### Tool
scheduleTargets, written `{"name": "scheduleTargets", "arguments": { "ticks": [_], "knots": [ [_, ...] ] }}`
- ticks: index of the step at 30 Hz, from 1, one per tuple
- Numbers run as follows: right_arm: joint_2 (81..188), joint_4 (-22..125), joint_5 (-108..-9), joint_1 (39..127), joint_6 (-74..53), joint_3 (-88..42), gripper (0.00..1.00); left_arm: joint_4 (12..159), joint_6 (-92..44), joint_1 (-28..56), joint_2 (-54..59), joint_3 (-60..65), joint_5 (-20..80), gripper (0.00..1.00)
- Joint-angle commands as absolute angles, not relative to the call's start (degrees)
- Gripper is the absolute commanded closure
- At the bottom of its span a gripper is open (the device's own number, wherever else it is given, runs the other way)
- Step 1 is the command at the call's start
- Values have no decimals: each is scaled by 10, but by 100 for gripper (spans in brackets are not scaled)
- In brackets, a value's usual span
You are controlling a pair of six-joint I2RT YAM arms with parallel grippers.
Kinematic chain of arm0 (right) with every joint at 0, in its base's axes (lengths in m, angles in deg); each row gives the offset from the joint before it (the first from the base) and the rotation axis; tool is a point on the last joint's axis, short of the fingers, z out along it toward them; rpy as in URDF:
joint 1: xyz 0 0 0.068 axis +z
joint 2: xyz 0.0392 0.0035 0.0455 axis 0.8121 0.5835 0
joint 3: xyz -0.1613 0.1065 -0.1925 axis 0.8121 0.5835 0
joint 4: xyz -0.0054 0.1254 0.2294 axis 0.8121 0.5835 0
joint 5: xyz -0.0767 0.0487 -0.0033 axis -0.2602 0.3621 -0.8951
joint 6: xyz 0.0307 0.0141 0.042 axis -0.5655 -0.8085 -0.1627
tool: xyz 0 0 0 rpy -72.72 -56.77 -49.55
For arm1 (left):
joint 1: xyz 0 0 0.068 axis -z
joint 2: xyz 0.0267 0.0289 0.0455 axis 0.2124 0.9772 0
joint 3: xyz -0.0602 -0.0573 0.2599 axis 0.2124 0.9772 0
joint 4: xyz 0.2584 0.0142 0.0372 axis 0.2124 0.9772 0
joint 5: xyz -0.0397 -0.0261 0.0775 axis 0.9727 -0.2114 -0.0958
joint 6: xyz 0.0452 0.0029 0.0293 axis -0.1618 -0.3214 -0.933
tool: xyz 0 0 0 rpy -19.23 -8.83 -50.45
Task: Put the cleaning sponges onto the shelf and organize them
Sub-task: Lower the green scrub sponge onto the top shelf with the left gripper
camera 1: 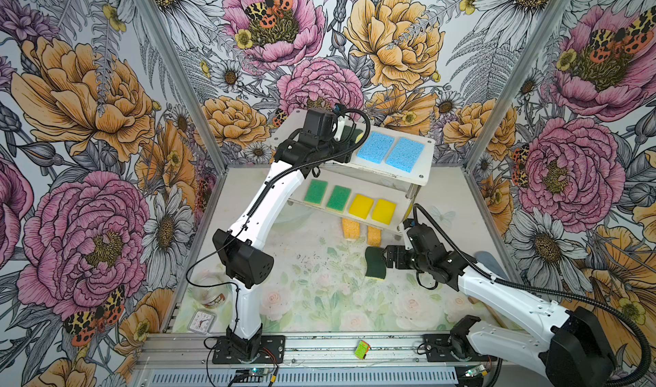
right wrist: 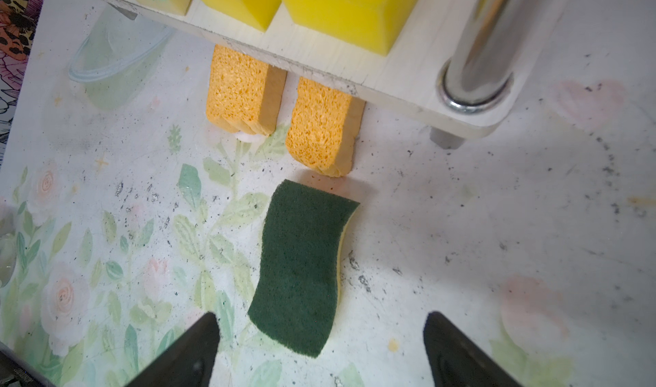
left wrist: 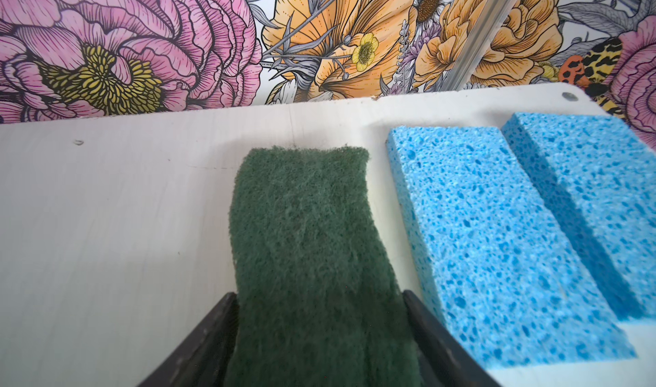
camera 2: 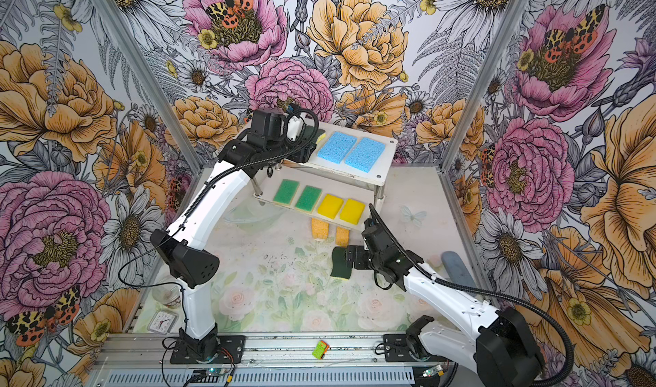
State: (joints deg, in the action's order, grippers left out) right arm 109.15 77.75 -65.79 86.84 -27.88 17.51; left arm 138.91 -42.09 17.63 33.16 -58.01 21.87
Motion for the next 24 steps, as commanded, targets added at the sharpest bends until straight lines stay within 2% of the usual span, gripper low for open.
{"name": "scheduleTargets", "arguments": {
  "ticks": [1, 8, 17, 19, 20, 21, 24],
  "knots": [
    [1076, 776, -659, 863, -282, 181, 8, 1390, -409, 179, 335, -600, 230, 28],
    [1074, 776, -657, 863, -284, 181, 8, 1390, -408, 178, 329, -611, 237, 26],
    [1069, 776, -656, 863, -284, 178, 8, 1389, -421, 180, 269, -574, 223, 20],
    [1071, 776, -656, 863, -283, 177, 8, 1389, -422, 183, 251, -560, 221, 17],
    [1073, 776, -654, 863, -283, 176, 7, 1389, -426, 185, 250, -552, 219, 12],
    [1075, 776, -655, 863, -283, 175, 7, 1389, -430, 188, 224, -542, 214, 1],
    [1076, 776, -654, 863, -281, 172, 7, 1389, -434, 198, 196, -509, 201, 1]
  ]
}}
